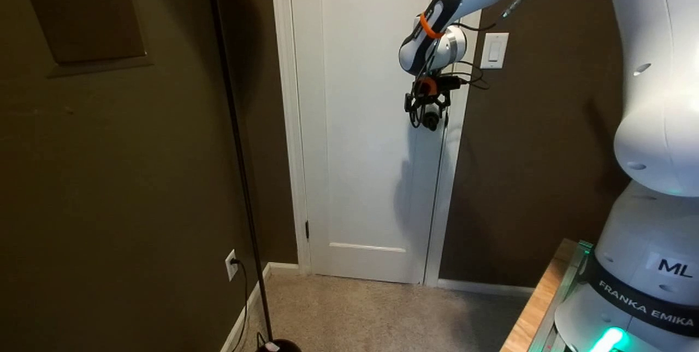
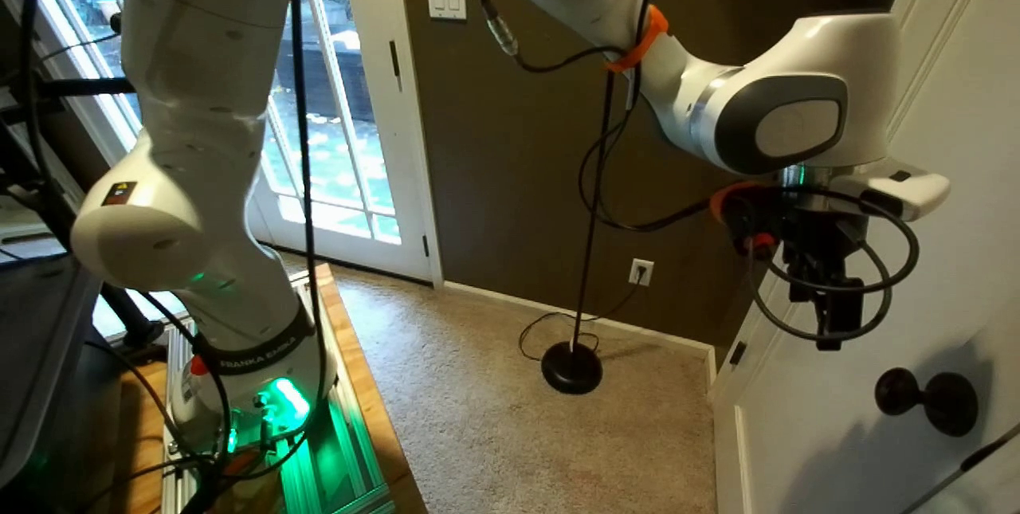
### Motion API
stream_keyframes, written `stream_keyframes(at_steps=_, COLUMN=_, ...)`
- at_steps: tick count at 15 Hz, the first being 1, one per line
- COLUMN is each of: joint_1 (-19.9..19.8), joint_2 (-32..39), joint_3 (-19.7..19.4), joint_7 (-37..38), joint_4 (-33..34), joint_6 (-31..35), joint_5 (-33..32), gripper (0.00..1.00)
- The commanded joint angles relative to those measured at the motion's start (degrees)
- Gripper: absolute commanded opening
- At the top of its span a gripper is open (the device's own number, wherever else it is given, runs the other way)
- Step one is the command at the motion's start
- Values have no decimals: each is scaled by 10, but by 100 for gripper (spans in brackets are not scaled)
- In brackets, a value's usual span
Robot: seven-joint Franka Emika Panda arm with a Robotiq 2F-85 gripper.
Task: Open the door
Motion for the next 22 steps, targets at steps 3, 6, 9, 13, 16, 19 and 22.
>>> stream_keyframes(at_steps=3, joint_1=-4, joint_2=76, joint_3=-18, joint_7=8, joint_4=100, joint_6=-30, joint_5=21, gripper=100)
stream_keyframes(at_steps=6, joint_1=-11, joint_2=107, joint_3=-21, joint_7=2, joint_4=133, joint_6=-37, joint_5=24, gripper=100)
stream_keyframes(at_steps=9, joint_1=-21, joint_2=138, joint_3=-22, joint_7=-1, joint_4=168, joint_6=-36, joint_5=26, gripper=100)
stream_keyframes(at_steps=13, joint_1=-35, joint_2=174, joint_3=-19, joint_7=-9, joint_4=213, joint_6=-39, joint_5=31, gripper=100)
stream_keyframes(at_steps=16, joint_1=-41, joint_2=197, joint_3=-19, joint_7=-13, joint_4=246, joint_6=-47, joint_5=30, gripper=99)
stream_keyframes(at_steps=19, joint_1=-44, joint_2=214, joint_3=-21, joint_7=-9, joint_4=272, joint_6=-58, joint_5=30, gripper=86)
stream_keyframes(at_steps=22, joint_1=-46, joint_2=224, joint_3=-21, joint_7=-5, joint_4=290, joint_6=-79, joint_5=30, gripper=56)
